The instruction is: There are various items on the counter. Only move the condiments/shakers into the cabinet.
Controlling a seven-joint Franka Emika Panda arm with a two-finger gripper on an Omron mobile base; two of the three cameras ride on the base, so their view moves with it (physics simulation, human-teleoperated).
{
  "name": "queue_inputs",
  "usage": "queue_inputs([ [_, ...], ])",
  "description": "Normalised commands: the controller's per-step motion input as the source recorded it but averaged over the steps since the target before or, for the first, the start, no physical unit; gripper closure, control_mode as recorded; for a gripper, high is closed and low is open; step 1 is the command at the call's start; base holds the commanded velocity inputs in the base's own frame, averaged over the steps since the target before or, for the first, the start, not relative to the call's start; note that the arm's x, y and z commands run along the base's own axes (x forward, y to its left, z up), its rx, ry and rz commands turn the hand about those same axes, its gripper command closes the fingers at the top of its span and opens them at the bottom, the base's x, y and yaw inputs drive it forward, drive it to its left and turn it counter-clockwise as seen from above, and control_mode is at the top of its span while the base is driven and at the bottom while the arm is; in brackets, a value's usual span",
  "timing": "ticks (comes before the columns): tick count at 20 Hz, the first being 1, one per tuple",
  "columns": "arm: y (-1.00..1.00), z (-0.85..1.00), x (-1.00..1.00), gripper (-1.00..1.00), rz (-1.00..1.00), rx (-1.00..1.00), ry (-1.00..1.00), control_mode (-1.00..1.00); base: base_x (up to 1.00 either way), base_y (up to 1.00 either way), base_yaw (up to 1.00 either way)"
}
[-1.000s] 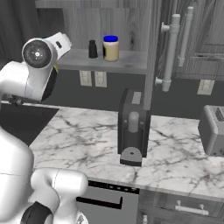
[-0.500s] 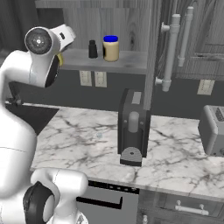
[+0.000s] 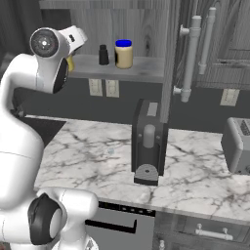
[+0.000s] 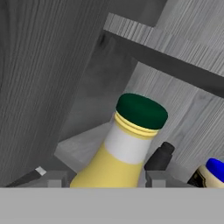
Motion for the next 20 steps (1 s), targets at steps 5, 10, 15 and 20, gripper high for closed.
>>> queue_inputs([
  [5, 0.02, 0.00, 0.17, 1.00, -0.03, 0.05, 0.00, -1.00, 0.00, 0.00, 0.00],
  [10, 0.15, 0.00, 0.16, 1.00, -0.03, 0.05, 0.00, -1.00, 0.00, 0.00, 0.00],
  [15, 0.07, 0.00, 0.16, 1.00, -0.03, 0.07, 0.00, -1.00, 0.00, 0.00, 0.00],
  [20, 0.00, 0.00, 0.30, 1.00, -0.02, 0.01, 0.02, -1.00, 0.00, 0.00, 0.00],
])
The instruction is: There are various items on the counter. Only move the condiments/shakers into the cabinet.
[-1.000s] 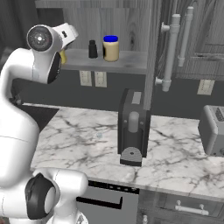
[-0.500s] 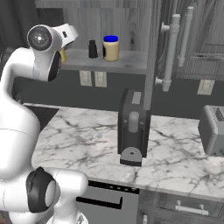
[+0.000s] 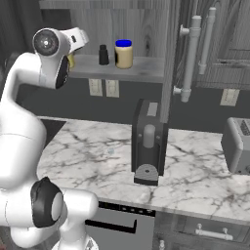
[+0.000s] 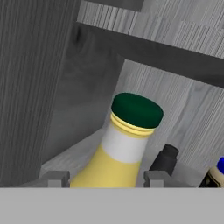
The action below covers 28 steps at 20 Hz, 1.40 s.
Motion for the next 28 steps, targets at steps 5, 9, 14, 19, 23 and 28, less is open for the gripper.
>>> queue_inputs([
  [5, 0.00, 0.00, 0.32, 1.00, -0.01, 0.00, 0.10, -1.00, 0.00, 0.00, 0.00],
  [9, 0.00, -0.03, 0.32, 1.00, -0.02, 0.00, 0.16, -1.00, 0.00, 0.00, 0.00],
  [14, 0.00, -0.05, 0.24, 1.00, -0.01, 0.01, 0.09, -1.00, 0.00, 0.00, 0.00],
  [19, 0.00, -0.08, 0.13, 1.00, 0.00, 0.05, 0.00, -1.00, 0.00, 0.00, 0.00],
  [23, 0.00, -0.14, 0.00, 1.00, 0.00, 0.05, -0.02, -1.00, 0.00, 0.00, 0.00],
  [28, 0.00, -0.14, 0.02, 1.00, 0.00, 0.04, -0.04, -1.00, 0.00, 0.00, 0.00],
])
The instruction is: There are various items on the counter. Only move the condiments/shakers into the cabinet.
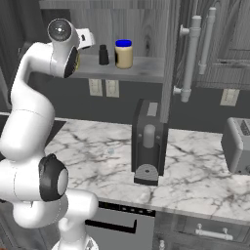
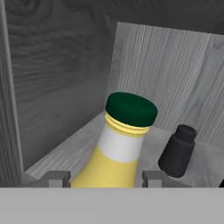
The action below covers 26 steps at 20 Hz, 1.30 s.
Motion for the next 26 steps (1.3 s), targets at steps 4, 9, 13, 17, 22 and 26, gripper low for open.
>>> queue_inputs([
  [4, 0.00, -0.03, 0.09, 1.00, -0.01, 0.00, 0.00, -1.00, 0.00, 0.00, 0.00],
  [9, 0.00, -0.10, 0.12, 1.00, -0.01, 0.00, 0.00, -1.00, 0.00, 0.00, 0.00],
  [13, 0.00, 0.00, 0.27, 1.00, -0.04, 0.00, 0.00, -1.00, 0.00, 0.00, 0.00],
  [17, 0.00, 0.00, 0.31, 1.00, -0.05, 0.00, 0.00, -1.00, 0.00, 0.00, 0.00],
  [22, 0.00, 0.00, 0.28, 1.00, -0.05, 0.00, 0.00, -1.00, 0.00, 0.00, 0.00],
  [26, 0.00, -0.03, 0.22, 1.00, -0.05, 0.00, 0.00, -1.00, 0.00, 0.00, 0.00],
])
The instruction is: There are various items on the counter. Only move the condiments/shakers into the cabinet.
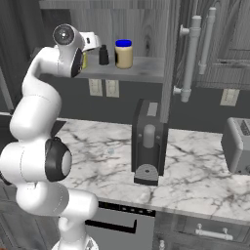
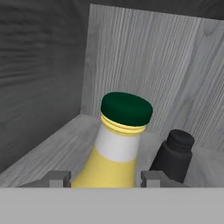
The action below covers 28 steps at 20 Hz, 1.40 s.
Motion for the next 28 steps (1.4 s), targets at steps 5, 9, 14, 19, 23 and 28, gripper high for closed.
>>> queue_inputs([
  [5, 0.00, -0.06, 0.17, 1.00, -0.05, 0.01, 0.00, -1.00, 0.00, 0.00, 0.00],
  [9, 0.00, -0.16, 0.10, 1.00, -0.04, 0.00, 0.00, -1.00, 0.00, 0.00, 0.00],
  [14, 0.00, -0.18, 0.13, 1.00, -0.03, 0.00, 0.01, -1.00, 0.00, 0.00, 0.00],
  [19, 0.01, -0.08, 0.13, 1.00, -0.03, 0.00, 0.00, -1.00, 0.00, 0.00, 0.00],
  [23, 0.02, 0.00, 0.23, 1.00, -0.03, 0.00, 0.01, -1.00, 0.00, 0.00, 0.00],
  [28, 0.05, -0.15, 0.32, 1.00, -0.03, 0.00, 0.01, -1.00, 0.00, 0.00, 0.00],
])
